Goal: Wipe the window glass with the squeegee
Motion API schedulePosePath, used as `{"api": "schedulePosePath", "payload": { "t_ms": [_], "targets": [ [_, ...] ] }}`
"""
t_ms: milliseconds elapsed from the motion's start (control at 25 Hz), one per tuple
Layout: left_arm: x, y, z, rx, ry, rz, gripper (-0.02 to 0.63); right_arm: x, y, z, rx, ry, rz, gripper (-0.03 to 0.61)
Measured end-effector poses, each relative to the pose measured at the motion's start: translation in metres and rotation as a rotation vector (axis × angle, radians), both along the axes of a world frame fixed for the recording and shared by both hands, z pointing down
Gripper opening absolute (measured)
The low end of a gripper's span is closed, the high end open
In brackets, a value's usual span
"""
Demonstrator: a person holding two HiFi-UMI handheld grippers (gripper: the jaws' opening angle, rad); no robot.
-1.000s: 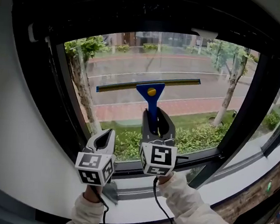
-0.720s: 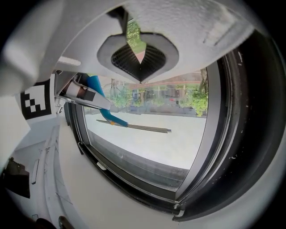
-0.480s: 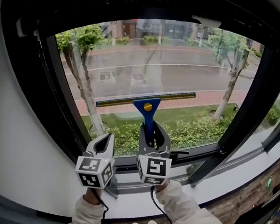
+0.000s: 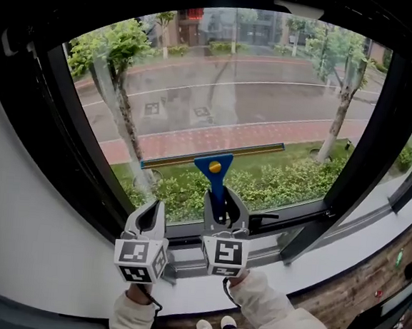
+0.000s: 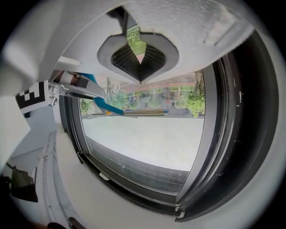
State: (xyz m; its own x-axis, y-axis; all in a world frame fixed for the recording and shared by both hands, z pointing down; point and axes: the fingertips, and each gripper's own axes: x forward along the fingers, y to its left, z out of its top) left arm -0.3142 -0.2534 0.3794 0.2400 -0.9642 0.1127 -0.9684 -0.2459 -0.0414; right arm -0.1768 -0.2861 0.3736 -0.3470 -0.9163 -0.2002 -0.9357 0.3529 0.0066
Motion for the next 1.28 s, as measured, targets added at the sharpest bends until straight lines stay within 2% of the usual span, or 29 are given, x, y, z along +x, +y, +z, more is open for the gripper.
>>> {"api": "schedulePosePath", "payload": {
  "t_ms": [760, 1280],
  "targets": [
    [0.011, 0.008, 0.058, -0.103, 0.007, 0.001, 0.0, 0.011, 0.006, 0.076, -0.143, 0.035, -0.003, 0.146],
    [0.017, 0.007, 0.07, -0.131, 0.013, 0.002, 0.0, 0.018, 0.011, 0.128, -0.251, 0.063, -0.006, 0.147]
  ]
}}
